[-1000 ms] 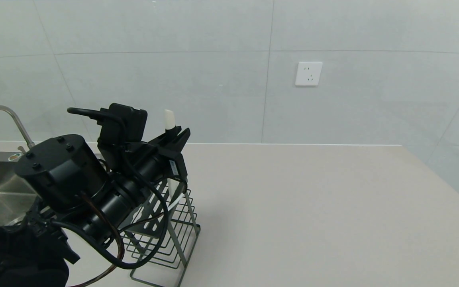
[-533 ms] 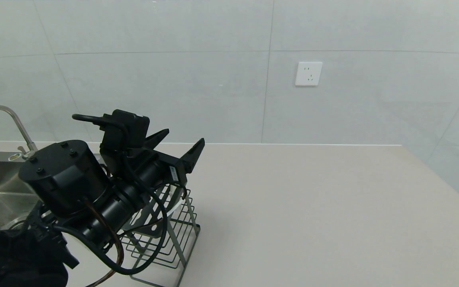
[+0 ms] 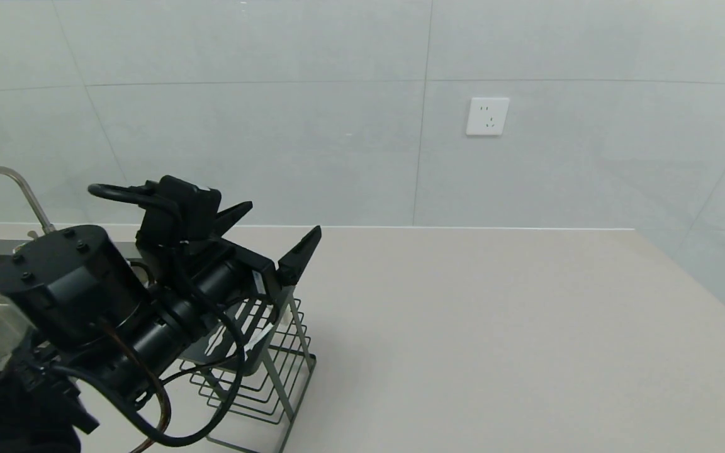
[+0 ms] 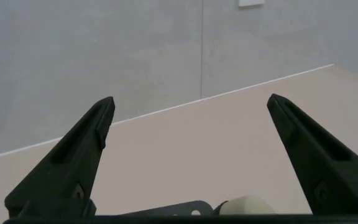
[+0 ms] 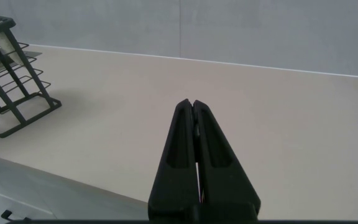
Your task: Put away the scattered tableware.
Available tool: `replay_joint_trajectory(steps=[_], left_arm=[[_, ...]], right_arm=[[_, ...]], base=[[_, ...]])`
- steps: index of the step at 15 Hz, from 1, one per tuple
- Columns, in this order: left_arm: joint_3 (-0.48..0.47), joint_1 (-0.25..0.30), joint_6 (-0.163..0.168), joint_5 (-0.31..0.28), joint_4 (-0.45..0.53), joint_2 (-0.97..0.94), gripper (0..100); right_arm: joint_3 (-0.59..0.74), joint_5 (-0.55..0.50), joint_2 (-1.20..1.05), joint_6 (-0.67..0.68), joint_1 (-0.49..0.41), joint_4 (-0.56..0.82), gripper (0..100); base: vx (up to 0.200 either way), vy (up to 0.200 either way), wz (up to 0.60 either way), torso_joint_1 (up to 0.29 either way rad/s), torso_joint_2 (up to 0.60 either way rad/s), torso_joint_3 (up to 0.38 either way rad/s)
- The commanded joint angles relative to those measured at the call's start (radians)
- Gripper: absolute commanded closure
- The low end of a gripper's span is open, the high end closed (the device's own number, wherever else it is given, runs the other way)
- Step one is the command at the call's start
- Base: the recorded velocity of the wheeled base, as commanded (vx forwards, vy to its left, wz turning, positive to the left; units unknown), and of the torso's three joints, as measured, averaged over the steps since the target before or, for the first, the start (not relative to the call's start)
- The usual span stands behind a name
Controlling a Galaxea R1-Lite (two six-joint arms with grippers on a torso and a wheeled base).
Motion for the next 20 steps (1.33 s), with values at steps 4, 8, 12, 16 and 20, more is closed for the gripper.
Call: replay_joint_trajectory(steps=[4, 8, 12, 16, 20], left_arm=[[0.055, 0.05, 0.029, -0.211, 0.015, -0.201, 0], [0.054, 0.096, 0.046, -0.438, 0.007, -0.21, 0], [0.04, 0.139, 0.046, -0.739, 0.002, -0.219, 0], [0.048, 0.15, 0.048, -0.74, -0.087, -0.225, 0], [0.086, 0.214, 0.037, -0.673, -0.206, -0.284, 0]], right_arm=[[0.0, 0.0, 0.002, 0.0, 0.0, 0.001, 100], [0.0, 0.0, 0.002, 0.0, 0.0, 0.001, 100], [0.0, -0.002, 0.002, 0.0, 0.0, 0.0, 100], [0.0, -0.005, 0.002, 0.0, 0.0, 0.0, 100], [0.0, -0.005, 0.002, 0.0, 0.0, 0.0, 100]], base=[[0.0, 0.0, 0.0, 0.0, 0.0, 0.0], [0.0, 0.0, 0.0, 0.0, 0.0, 0.0], [0.0, 0.0, 0.0, 0.0, 0.0, 0.0], [0.0, 0.0, 0.0, 0.0, 0.0, 0.0], [0.0, 0.0, 0.0, 0.0, 0.0, 0.0]])
